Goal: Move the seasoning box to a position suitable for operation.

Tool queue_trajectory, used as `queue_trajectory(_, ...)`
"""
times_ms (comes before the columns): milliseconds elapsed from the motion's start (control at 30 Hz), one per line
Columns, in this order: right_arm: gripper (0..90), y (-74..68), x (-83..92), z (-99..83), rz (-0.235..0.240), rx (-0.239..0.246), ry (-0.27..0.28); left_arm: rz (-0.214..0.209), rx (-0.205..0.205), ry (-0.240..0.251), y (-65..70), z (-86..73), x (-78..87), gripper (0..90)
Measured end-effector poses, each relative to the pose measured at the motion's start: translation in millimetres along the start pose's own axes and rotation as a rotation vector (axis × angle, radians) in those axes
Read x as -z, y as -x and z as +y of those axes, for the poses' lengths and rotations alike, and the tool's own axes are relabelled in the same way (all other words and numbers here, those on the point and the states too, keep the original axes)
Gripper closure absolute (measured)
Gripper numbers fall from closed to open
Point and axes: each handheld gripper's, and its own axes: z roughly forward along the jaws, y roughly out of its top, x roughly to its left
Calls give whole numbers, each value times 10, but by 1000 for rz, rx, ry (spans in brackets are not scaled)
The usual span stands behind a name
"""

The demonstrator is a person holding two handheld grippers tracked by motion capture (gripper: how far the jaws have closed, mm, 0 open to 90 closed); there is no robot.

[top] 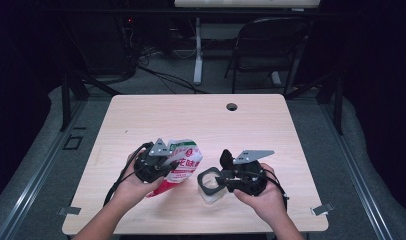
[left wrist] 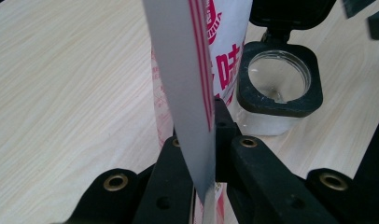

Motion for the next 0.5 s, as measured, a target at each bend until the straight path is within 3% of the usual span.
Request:
queue_trajectory(233, 613, -37, -180, 146, 13, 26, -19, -17, 6, 8, 29, -95, 19, 900)
queue_trajectory(500, 576, -79, -402, 281, 40, -4, -51, -47, 22, 20, 68, -187, 29, 900)
